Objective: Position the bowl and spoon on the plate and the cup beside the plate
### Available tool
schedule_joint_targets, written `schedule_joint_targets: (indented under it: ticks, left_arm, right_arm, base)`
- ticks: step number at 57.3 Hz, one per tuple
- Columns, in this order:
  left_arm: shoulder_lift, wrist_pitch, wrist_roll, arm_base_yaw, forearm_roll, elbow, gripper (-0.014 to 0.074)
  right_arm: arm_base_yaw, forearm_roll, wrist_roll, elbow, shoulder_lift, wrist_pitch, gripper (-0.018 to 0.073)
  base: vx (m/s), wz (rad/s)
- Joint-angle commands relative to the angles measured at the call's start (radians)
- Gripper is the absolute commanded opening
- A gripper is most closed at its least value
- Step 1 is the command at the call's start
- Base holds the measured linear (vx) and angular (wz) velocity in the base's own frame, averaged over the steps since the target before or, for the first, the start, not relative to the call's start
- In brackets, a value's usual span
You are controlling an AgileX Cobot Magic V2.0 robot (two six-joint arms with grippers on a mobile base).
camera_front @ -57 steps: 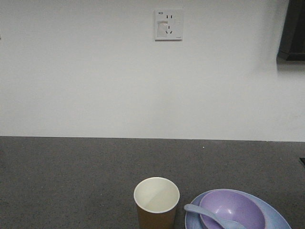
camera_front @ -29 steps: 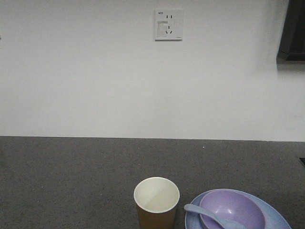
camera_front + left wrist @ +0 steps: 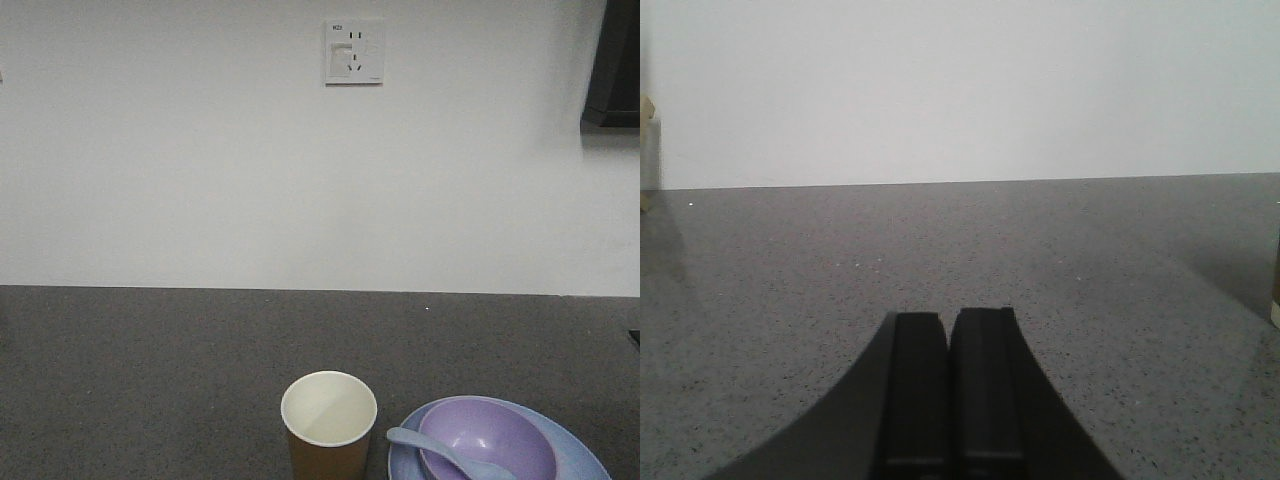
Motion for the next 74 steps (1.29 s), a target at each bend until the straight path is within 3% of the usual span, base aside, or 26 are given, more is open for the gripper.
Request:
schedule_joint_targets:
  ticks: [1, 7, 12, 21, 30, 34, 74]
  left_arm:
    - [-0.016, -0.075, -0.001, 0.000, -0.010, -0.024, -0.0003]
    - [-0.016, -0.075, -0.001, 0.000, -0.010, -0.024, -0.0003]
    - [-0.016, -0.075, -0.001, 0.000, -0.010, -0.024, -0.0003]
    - [-0.016, -0.075, -0.001, 0.000, -0.010, -0.024, -0.0003]
    - [-0.016, -0.075, -0.001, 0.000, -0.010, -0.024, -0.0003]
    - [-0.017, -0.075, -0.001, 0.000, -0.010, -0.024, -0.0003]
    - [-0.016, -0.075, -0.001, 0.000, -0.010, -0.024, -0.0003]
  right_arm:
    - [-0.007, -0.099, 0.114, 0.011, 0.011, -0.121, -0.0008]
    - [-0.007, -0.205, 0.260, 0.145, -0.021, -0.260, -0.0008]
    - [-0.007, -0.264, 0.308, 0.273, -0.060, -0.375, -0.0008]
    - [-0.026, -0.250, 0.306, 0.533, -0.175, -0.542, -0.0008]
    - [-0.042, -0.226, 0.307, 0.713, -0.323, -0.597, -0.0008]
    - [-0.041, -0.232, 0.306, 0.708, -0.325, -0.545, -0.0008]
    - [-0.041, -0.234, 0.304, 0.710, -0.329, -0.542, -0.0008]
  base:
    - [0.00, 0.00]
    - [0.00, 0.00]
    - [0.00, 0.00]
    - [0.00, 0.00]
    - [0.00, 0.00]
    - [0.00, 0.00]
    - [0.00, 0.00]
